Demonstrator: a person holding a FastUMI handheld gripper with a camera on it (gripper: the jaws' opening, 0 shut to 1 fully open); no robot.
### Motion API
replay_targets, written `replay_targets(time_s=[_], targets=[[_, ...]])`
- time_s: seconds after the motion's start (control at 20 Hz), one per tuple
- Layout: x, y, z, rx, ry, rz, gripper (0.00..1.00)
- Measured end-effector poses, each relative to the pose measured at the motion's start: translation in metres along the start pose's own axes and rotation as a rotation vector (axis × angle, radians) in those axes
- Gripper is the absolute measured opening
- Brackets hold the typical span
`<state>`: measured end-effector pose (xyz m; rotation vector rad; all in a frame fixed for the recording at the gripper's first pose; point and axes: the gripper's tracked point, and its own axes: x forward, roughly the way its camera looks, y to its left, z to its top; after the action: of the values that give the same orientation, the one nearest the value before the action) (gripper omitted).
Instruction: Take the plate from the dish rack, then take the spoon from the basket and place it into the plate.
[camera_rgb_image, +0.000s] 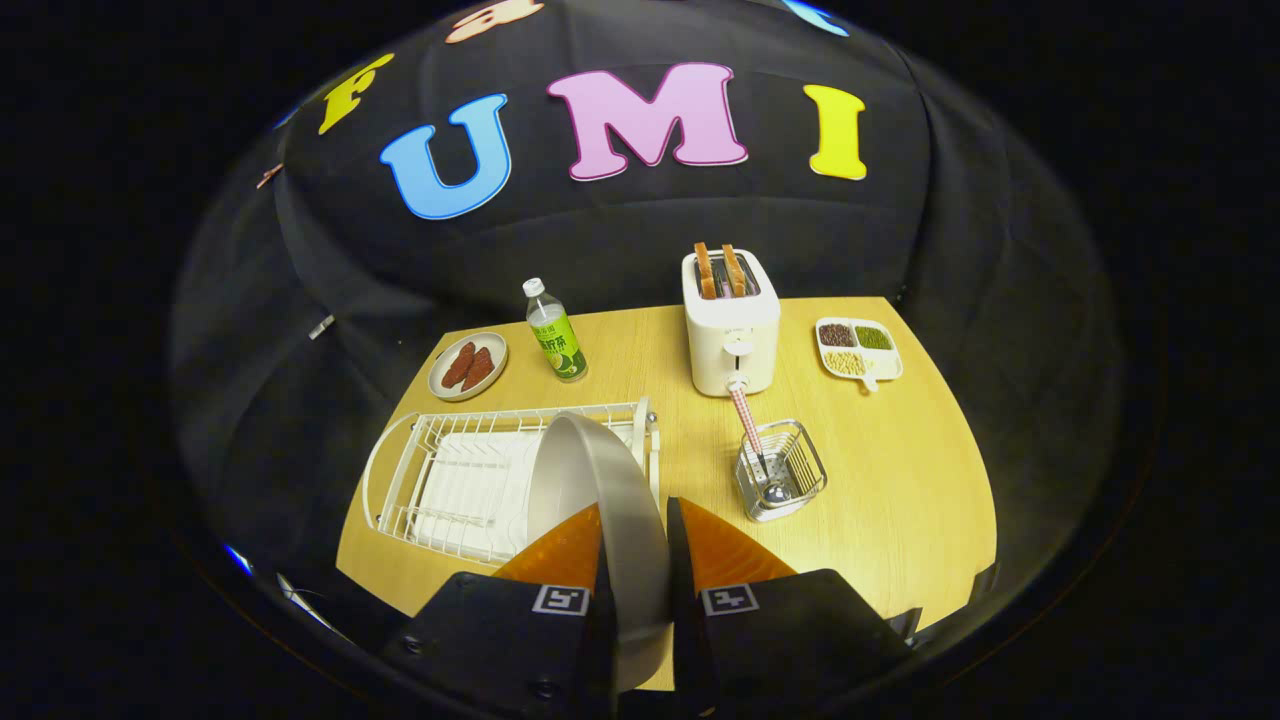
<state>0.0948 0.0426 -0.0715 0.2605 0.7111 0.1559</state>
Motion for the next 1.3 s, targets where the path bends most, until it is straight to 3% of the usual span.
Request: replay_targets(time_s=[0.2,0.4,0.75,1.15,1.3], targets=[[-0.025,-0.051,-0.038,-0.034,0.068,0.035,0.26],[-0.030,-0.093,-0.075,0.027,0.133,0.097,0.26],[0.025,-0.145,-0.126,0.063,0.251,0.150,0.26],[0.075,-0.151,-0.153,0.171,0.334,0.252,0.28],[0.087,-0.162,-0.159,0.123,0.327,0.224,0.30]])
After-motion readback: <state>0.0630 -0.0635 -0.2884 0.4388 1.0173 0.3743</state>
